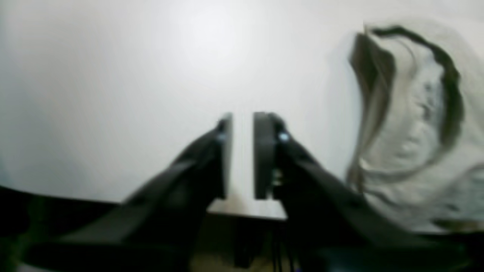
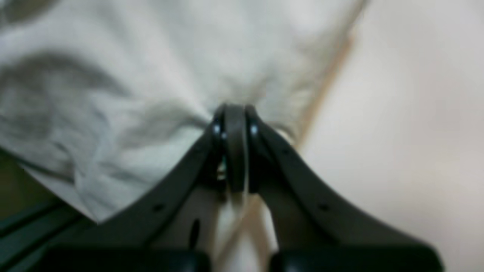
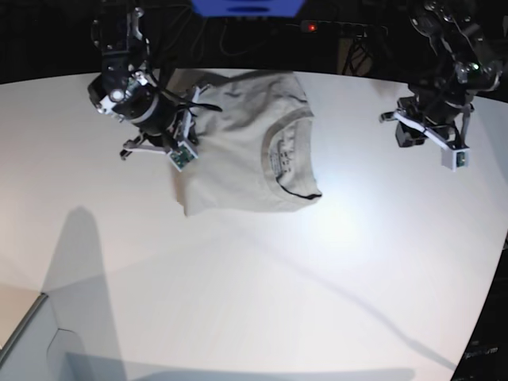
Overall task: Layout the t-shirt on the table in an organized manner, then fold the t-shirt properly
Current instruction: 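Grasp the bundle edge near the collar with the left gripper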
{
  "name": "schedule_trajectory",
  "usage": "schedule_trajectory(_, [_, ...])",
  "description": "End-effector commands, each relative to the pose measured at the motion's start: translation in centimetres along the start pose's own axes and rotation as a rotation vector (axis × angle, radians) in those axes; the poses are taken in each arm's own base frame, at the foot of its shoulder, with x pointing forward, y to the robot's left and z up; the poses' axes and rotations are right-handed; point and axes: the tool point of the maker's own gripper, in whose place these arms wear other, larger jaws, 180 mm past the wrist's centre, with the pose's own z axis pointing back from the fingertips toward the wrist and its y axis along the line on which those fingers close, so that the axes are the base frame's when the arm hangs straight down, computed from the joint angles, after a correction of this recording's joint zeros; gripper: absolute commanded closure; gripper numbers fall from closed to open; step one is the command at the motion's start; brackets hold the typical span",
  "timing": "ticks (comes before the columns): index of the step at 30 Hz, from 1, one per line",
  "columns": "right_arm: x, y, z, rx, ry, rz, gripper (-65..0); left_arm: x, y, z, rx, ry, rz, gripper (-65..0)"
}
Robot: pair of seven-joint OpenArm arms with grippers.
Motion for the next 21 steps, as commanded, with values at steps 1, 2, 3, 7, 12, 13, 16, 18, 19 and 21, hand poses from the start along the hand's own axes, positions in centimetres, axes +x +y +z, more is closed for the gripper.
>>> schedule_trajectory(1, [1.9,-0.8,0.8,-0.021,-0.076,0.004,0.0,1.7,-0.8,0.7,-0.028,-0.046,-0.015,-18.6])
schedule_trajectory(2, [2.2,-1.6,1.7,-0.052,-0.089,0.005,0.0,1.9,-1.3,1.0,-0.045,-0.047,-0.015,-22.5])
schedule_trajectory(3, [2.7,-2.1,2.5,-0.078,-0.108,0.006,0.0,2.1,-1.6,1.2,-0.06,-0.048,-0.009,-25.2])
schedule_trajectory(7, [5.5,-3.2,6.1,-0.16,-0.191,0.056,0.0,1.7,-3.8,1.5,-0.175,-0.032,0.047,-31.1])
schedule_trajectory(12, [5.5,-3.3,6.7,-0.171,-0.191,0.063,0.0,0.5,-7.1,0.6,-0.292,-0.004,0.113,-43.0])
schedule_trajectory(13, [4.8,-3.3,6.7,-0.171,-0.177,0.055,0.0,0.2,-7.7,0.2,-0.302,0.009,0.112,-46.2])
schedule_trajectory(16, [4.2,-3.0,6.7,-0.166,-0.164,0.045,0.0,-1.1,-9.6,-1.2,-0.325,0.065,0.067,-54.2])
schedule_trajectory(18, [4.1,-3.0,6.7,-0.166,-0.161,0.044,0.0,-2.1,-11.1,-2.5,-0.351,0.095,0.039,-58.5])
schedule_trajectory(19, [4.0,-3.1,6.8,-0.169,-0.158,0.042,0.0,-2.6,-11.8,-3.1,-0.367,0.11,0.033,-60.0])
schedule_trajectory(21, [3.5,-2.8,6.8,-0.162,-0.148,0.038,0.0,-3.7,-12.9,-4.2,-0.397,0.139,0.041,-61.5])
